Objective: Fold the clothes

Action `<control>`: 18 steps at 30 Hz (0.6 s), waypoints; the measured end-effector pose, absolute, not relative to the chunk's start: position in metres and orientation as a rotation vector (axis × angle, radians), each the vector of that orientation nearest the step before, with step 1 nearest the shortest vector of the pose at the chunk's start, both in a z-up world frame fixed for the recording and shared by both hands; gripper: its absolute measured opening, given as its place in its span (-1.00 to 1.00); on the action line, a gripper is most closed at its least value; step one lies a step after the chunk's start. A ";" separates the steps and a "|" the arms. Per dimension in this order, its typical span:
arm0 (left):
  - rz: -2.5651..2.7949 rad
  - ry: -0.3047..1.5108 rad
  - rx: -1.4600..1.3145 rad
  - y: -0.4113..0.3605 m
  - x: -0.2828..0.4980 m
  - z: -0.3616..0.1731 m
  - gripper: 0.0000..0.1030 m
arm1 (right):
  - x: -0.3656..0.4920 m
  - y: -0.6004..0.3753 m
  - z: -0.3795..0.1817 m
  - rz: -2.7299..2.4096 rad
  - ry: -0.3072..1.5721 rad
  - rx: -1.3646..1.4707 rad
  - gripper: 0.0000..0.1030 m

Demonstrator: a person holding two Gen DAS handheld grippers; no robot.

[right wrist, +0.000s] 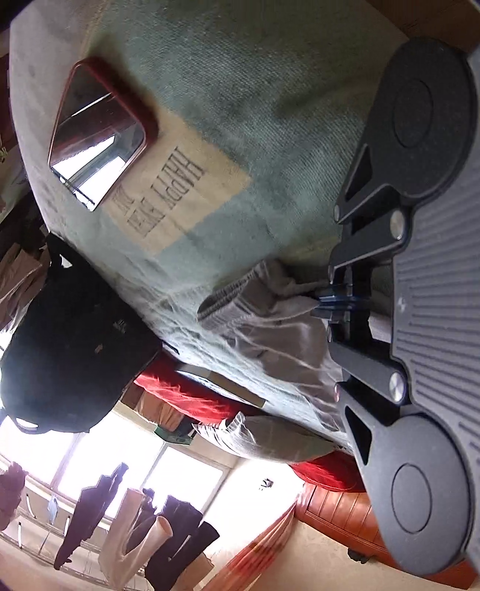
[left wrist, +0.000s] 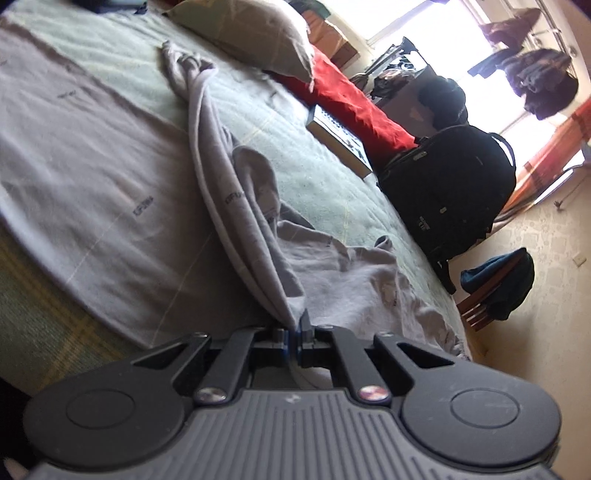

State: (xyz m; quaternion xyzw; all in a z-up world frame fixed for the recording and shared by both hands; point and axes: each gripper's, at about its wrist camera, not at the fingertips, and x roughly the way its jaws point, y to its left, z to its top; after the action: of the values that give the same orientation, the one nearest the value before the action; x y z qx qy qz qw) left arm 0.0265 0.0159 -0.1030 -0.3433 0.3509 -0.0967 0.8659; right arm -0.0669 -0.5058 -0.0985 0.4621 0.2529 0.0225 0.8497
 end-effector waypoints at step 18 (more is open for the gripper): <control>-0.198 0.811 -0.681 0.042 0.015 -0.089 -0.76 | -0.100 -0.515 -0.070 -0.147 0.469 0.857 -0.54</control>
State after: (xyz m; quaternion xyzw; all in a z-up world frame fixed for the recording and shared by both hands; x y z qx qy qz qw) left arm 0.0148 0.0417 -0.0890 -0.3244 0.3862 -0.0942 0.8583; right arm -0.1005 -0.5146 -0.0702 0.4112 0.2253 -0.0706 0.8805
